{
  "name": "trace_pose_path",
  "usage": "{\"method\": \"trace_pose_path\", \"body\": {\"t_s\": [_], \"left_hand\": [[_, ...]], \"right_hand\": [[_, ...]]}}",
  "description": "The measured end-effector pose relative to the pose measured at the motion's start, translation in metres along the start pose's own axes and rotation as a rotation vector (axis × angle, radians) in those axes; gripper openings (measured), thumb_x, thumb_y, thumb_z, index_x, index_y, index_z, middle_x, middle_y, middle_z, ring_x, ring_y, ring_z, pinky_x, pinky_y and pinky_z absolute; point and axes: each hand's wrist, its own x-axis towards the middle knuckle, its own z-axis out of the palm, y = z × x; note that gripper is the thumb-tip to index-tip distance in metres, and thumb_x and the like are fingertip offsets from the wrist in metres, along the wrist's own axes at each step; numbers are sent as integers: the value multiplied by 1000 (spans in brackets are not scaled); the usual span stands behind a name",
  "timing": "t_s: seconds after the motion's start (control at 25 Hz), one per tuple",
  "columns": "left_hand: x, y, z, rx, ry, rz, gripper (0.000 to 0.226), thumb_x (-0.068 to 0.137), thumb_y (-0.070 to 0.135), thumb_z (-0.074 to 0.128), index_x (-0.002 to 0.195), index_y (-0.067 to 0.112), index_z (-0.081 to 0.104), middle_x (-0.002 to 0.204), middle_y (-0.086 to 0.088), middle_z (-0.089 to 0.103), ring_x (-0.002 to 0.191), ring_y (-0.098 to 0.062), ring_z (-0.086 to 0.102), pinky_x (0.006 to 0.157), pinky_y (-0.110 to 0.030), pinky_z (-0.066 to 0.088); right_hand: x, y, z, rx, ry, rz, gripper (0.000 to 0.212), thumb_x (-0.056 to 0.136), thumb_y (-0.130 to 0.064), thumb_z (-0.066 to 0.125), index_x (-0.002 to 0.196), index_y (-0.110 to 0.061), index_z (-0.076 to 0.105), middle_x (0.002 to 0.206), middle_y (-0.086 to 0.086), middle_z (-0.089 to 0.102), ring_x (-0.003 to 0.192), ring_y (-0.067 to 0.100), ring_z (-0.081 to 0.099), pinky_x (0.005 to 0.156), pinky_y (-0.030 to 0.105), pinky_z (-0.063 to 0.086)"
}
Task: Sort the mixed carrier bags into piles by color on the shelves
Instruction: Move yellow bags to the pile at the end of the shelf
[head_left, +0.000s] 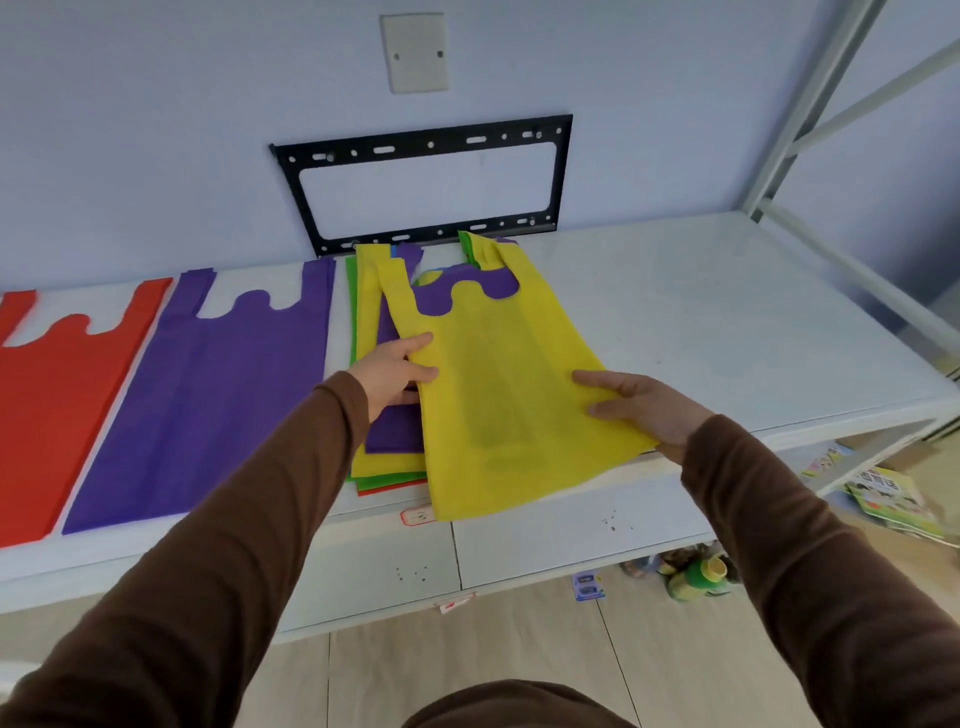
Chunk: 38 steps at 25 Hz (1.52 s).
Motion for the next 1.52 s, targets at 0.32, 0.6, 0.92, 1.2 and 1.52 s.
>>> {"method": "trace_pose_path", "body": {"t_s": [0.32,0.6,0.92,1.2,1.52], "left_hand": [[51,90,78,343,107,307,95,88,0,62,154,33,4,152,-4,35,120,-25,52,94,-37,52],[144,177,259,373,100,519,98,88,-1,62,154,33,-2,164,4,5,131,-15,38,71,-18,51],[233,105,380,295,-6,19,89,86,-7,61,155,22,13,146,-10,45,121,-35,55,98,-56,47],[242,120,392,646,173,66,80,88,2,62,154,13,18,152,-13,37,129,-32,48,102,-35,43],[252,118,382,663,217,102,76,90,7,61,154,16,20,154,-12,34,129,-32,48,105,-42,44]], "right_hand": [[-1,-74,-84,-384,286,-252,72,84,9,53,144,-29,42,144,1,47,117,18,52,102,31,43],[-12,-80,-287,-400,475,-280,72,84,0,57,143,-40,41,135,-2,50,109,20,55,97,34,47],[20,24,-413,-536,363,36,64,91,-7,55,147,-31,36,141,11,46,91,18,52,75,24,43],[53,38,-439,-538,396,-85,64,85,-11,59,144,-32,43,147,3,44,120,24,54,94,31,48],[67,38,-438,-626,410,-141,57,89,-18,59,144,-27,45,147,0,45,131,23,46,108,37,38]]}}
